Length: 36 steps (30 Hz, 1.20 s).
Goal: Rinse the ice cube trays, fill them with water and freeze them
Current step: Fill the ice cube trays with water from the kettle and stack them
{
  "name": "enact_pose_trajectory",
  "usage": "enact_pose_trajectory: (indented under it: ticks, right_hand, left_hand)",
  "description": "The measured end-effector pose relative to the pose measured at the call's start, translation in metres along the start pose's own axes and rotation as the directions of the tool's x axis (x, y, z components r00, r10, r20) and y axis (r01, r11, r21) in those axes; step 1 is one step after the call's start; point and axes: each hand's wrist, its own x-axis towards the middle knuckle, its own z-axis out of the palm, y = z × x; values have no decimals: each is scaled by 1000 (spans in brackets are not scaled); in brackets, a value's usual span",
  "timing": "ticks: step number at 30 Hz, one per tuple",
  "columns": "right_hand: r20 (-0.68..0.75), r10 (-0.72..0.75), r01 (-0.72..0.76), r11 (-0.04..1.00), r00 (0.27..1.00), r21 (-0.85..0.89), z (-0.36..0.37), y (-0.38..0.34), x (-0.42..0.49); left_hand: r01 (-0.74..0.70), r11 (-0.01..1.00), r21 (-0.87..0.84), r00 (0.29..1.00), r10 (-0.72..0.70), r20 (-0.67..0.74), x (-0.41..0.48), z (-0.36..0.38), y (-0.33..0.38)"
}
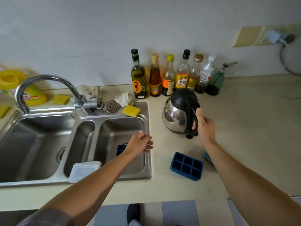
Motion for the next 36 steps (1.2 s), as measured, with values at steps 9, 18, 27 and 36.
enact_pose_trajectory:
  ticks: [9, 18, 27, 36]
  right_hand:
    - [47, -91, 89, 996, 995, 30, 21, -28, -29]
    - [248, -67, 93, 991, 967, -92, 62, -71, -70]
    - [365, -53, 194, 912, 930, -362, 117, -105, -90]
    - [361, 25, 183, 829, 932, -528, 149, -116, -93]
  left_hand:
    - [-14, 978, -206, 999, 6, -39, 4, -36, -15]
    - [-55, 884, -464, 990, -12, -139, -4, -79, -50]
    - [124, 702, -701, 992, -85, 91, -30, -84, -81]
    - [219, 656, -722, 971, -71, 230, -29, -96, -99]
